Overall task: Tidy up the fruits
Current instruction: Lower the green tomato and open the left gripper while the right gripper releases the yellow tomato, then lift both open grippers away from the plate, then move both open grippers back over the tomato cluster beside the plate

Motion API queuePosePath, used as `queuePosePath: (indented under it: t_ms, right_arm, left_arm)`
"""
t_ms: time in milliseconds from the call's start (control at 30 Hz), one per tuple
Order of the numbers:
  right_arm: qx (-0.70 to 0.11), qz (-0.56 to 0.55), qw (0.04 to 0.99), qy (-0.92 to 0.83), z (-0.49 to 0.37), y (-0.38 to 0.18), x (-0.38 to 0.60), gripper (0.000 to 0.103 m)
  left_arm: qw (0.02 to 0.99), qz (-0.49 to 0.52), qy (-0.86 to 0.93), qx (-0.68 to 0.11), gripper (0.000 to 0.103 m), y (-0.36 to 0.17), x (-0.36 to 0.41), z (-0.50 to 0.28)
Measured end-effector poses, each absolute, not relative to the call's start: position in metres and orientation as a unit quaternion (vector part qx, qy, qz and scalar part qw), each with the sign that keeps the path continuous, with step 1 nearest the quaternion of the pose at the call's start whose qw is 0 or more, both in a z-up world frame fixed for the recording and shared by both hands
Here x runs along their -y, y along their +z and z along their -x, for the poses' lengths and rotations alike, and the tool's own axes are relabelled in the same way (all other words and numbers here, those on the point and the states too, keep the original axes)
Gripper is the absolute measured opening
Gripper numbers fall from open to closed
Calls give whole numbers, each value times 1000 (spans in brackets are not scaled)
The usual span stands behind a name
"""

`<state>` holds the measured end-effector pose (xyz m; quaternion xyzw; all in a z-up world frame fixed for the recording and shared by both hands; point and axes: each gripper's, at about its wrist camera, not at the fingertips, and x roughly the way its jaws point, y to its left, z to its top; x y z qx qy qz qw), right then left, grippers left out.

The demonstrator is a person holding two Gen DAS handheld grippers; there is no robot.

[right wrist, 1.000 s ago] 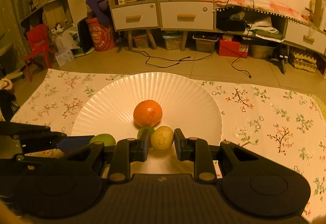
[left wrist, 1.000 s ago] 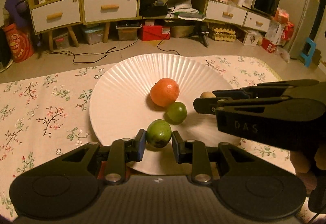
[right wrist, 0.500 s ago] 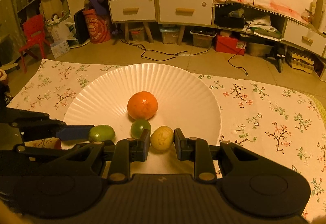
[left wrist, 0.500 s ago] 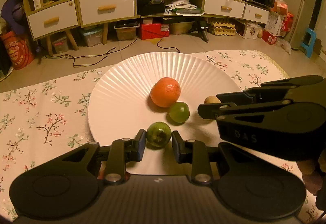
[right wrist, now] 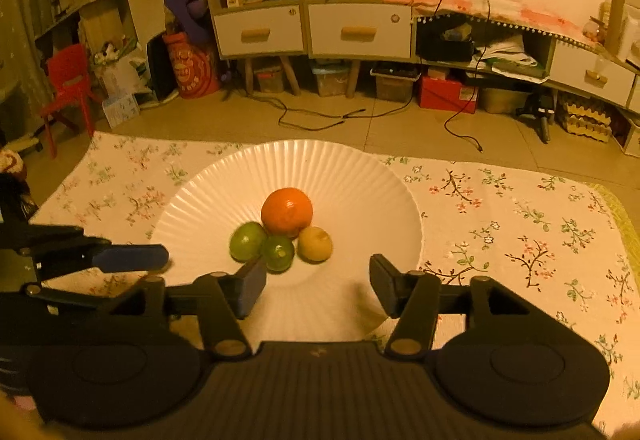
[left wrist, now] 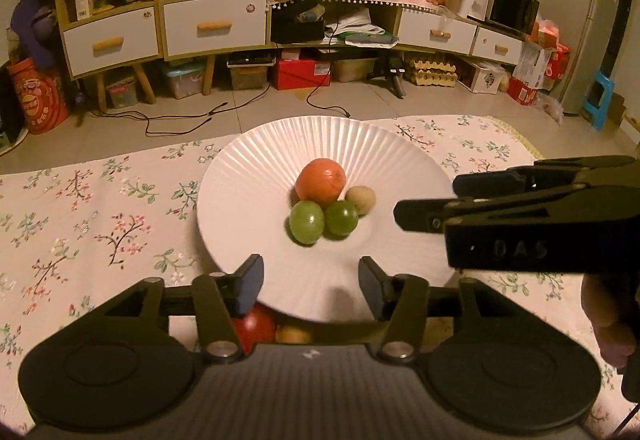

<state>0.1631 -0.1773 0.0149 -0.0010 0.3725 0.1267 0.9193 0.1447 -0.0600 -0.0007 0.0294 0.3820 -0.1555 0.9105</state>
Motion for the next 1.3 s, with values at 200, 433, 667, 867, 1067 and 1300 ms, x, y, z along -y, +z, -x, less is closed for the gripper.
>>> queuePosePath:
  t_ms: [200,433,667,867,1067,1300]
  right_arm:
    - [-363,-21,925,113,-150,19,178,63]
    - [-353,3,929,114,-129,23,169,75]
    - [-355,-2,926,130,-109,22,162,79]
    - [-364,-3,921,136,-96,19,160,83]
    - [-368,-1,919,139,-81,17,154,86]
    - [-371,-14,917,146,-69,11,149,88]
  left_arm:
    - [912,-23,-157,-378,65,4,51,-127]
    - [910,-15,-155,-383,79,3,41,-112]
    - [907,-10,-161,-389,86,2,33,-92]
    - [906,-11,-156,-394,92,1,21,-75]
    - [906,-6,-147,-396,96,-3,11,-58]
    - [905,14,-135,-404,96,-10,-2,-45]
